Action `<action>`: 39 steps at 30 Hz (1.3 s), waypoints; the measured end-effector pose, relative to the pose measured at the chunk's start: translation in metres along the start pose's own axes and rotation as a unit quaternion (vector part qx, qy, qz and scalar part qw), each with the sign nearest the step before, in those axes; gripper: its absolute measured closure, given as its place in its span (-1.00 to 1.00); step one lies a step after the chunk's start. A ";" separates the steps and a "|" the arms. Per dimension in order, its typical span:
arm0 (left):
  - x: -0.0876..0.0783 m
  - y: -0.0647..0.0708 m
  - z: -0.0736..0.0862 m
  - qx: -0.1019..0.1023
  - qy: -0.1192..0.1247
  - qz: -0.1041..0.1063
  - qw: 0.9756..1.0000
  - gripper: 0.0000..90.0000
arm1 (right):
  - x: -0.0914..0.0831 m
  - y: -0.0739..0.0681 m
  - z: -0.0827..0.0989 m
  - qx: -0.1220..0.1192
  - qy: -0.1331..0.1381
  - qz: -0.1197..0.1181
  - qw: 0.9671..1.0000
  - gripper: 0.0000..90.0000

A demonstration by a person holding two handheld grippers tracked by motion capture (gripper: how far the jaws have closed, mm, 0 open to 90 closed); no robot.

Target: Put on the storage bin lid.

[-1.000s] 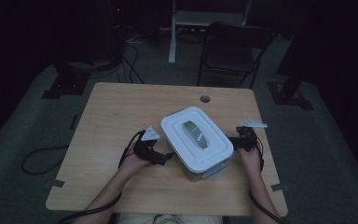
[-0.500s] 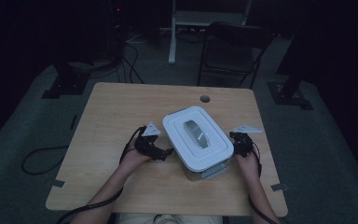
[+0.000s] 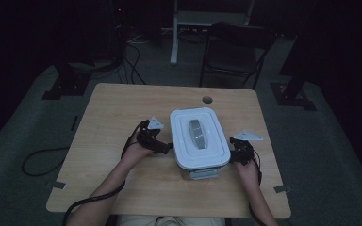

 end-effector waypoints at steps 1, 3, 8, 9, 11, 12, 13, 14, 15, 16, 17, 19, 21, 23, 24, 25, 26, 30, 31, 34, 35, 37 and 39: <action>0.000 -0.002 0.000 -0.002 -0.001 -0.001 1.000 -0.98 | 0.000 -0.001 0.000 0.001 0.001 -0.001 1.000 -0.51; 0.001 -0.007 0.000 -0.010 0.003 -0.003 1.000 -0.98 | -0.001 -0.006 0.002 -0.001 0.003 -0.001 1.000 -0.51; 0.000 -0.014 0.003 -0.026 0.011 -0.004 1.000 -0.98 | -0.001 -0.011 0.002 0.008 0.002 -0.021 1.000 -0.53; 0.000 -0.015 0.004 -0.027 0.014 -0.004 1.000 -0.98 | 0.000 -0.011 0.001 0.008 0.003 -0.022 1.000 -0.55; -0.001 -0.017 0.004 -0.032 0.019 0.001 0.999 -0.98 | 0.002 -0.010 -0.001 0.010 0.005 -0.019 1.000 -0.63; -0.002 -0.017 0.005 -0.033 0.019 0.000 0.999 -0.98 | 0.003 -0.008 -0.002 0.012 0.004 -0.016 1.000 -0.72; -0.003 -0.018 0.005 -0.033 0.021 -0.002 0.999 -0.98 | 0.005 -0.005 -0.003 0.017 0.002 -0.016 1.000 -0.74; -0.004 -0.019 0.005 -0.034 0.023 -0.003 0.999 -0.98 | 0.006 -0.004 -0.004 0.025 0.004 -0.020 0.999 -0.74; -0.005 -0.020 0.006 -0.037 0.024 -0.004 0.999 -0.98 | 0.006 -0.002 -0.006 0.030 0.007 -0.018 0.999 -0.74; -0.006 -0.020 0.006 -0.037 0.027 -0.006 0.999 -0.98 | 0.007 0.000 -0.007 0.030 0.009 -0.010 0.999 -0.74; -0.008 -0.022 0.007 -0.039 0.029 -0.007 0.999 -0.98 | 0.008 0.001 -0.008 0.030 0.010 -0.004 1.000 -0.74; -0.011 -0.024 0.008 -0.042 0.034 -0.008 0.999 -0.98 | 0.010 0.004 -0.010 0.031 0.012 -0.002 0.999 -0.74; -0.015 -0.025 0.009 -0.044 0.040 -0.011 0.998 -0.98 | 0.010 0.006 -0.011 0.032 0.013 0.000 0.999 -0.74; -0.018 -0.026 0.010 -0.046 0.043 -0.012 0.998 -0.98 | 0.011 0.007 -0.012 0.032 0.015 0.008 0.999 -0.74; -0.019 -0.027 0.010 -0.047 0.046 -0.013 0.998 -0.98 | 0.011 0.007 -0.013 0.031 0.017 0.008 0.999 -0.74; -0.020 -0.028 0.010 -0.046 0.045 -0.015 0.998 -0.98 | 0.011 0.007 -0.013 0.030 0.019 0.008 0.999 -0.74; -0.022 -0.028 0.010 -0.047 0.048 -0.016 0.998 -0.98 | 0.011 0.006 -0.014 0.028 0.019 0.014 0.999 -0.74; -0.028 -0.026 0.007 -0.047 0.057 -0.015 0.997 -0.98 | 0.012 0.005 -0.017 0.025 0.022 0.015 0.999 -0.74; -0.029 -0.026 0.008 -0.047 0.056 -0.016 0.997 -0.98 | 0.012 0.005 -0.017 0.025 0.023 0.015 0.999 -0.74; -0.031 -0.027 0.010 -0.050 0.057 -0.018 0.997 -0.98 | 0.011 0.005 -0.017 0.021 0.020 0.019 0.999 -0.74; -0.032 -0.027 0.011 -0.050 0.056 -0.019 0.997 -0.98 | 0.010 0.005 -0.017 0.020 0.019 0.021 0.999 -0.74; -0.034 -0.029 0.015 -0.053 0.053 -0.020 0.997 -0.98 | 0.009 0.006 -0.016 0.021 0.018 0.024 0.999 -0.74; -0.036 -0.030 0.018 -0.057 0.055 -0.022 0.997 -0.98 | 0.007 0.006 -0.015 0.018 0.018 0.029 0.999 -0.74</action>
Point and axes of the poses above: each handheld gripper's, and its own axes: x roughly forward along the jaws, z roughly out of its underside, y roughly to its right, the point moved 5 cm from there along x, roughly forward along the jaws
